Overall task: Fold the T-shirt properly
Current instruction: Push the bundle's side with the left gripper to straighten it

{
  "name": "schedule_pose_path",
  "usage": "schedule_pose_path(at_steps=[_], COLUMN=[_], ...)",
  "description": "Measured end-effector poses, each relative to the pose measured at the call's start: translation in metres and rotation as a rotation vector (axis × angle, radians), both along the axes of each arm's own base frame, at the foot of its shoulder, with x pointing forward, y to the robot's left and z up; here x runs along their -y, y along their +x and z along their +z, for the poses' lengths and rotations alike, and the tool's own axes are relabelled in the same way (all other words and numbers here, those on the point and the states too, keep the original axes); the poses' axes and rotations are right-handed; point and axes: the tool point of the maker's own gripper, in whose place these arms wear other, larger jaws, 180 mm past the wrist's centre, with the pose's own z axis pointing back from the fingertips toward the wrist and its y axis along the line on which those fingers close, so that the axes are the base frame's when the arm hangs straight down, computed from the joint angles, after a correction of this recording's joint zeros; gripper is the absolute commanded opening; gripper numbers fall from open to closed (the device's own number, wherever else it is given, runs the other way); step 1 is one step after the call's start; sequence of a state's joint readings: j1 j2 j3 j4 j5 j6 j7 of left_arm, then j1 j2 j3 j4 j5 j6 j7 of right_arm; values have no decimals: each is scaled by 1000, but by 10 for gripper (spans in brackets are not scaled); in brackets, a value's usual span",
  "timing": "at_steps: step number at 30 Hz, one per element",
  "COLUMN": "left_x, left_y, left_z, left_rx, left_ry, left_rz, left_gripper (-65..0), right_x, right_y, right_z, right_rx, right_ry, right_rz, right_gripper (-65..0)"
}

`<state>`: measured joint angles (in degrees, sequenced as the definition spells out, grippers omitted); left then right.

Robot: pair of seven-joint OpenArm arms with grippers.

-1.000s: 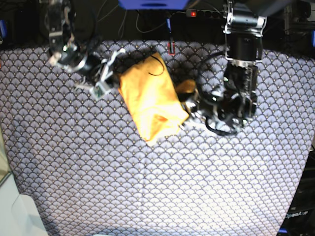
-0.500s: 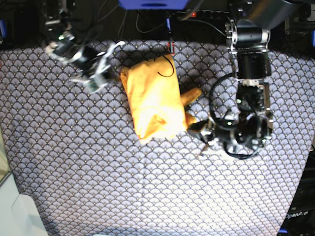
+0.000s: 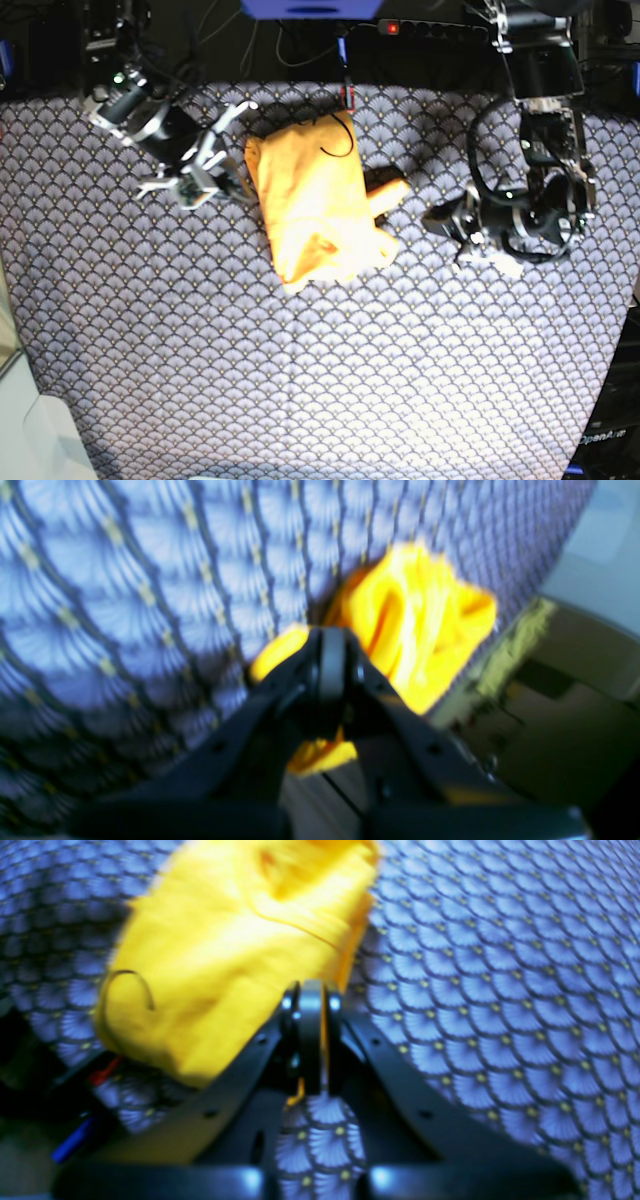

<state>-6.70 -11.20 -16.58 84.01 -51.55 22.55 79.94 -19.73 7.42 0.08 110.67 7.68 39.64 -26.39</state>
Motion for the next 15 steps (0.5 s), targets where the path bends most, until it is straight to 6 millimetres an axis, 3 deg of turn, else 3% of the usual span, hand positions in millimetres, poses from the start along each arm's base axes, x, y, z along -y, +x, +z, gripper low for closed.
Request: schedule_pose_path(at_steps=[4, 8, 15], left_x=[4, 0, 3], left_y=[-8, -27, -25], left_z=[-8, -20, -21], left_rx=[-20, -71, -69], left_ry=[18, 32, 30], left_rz=[-27, -52, -45], left_gripper=[-650, -650, -650], right_x=[-18, -19, -18], right_y=[-7, -7, -8], right_z=[-1, -1, -4], right_rx=[-12, -12, -21], right_ry=[23, 24, 27], right_rz=[47, 46, 44], right_gripper=[-650, -650, -650])
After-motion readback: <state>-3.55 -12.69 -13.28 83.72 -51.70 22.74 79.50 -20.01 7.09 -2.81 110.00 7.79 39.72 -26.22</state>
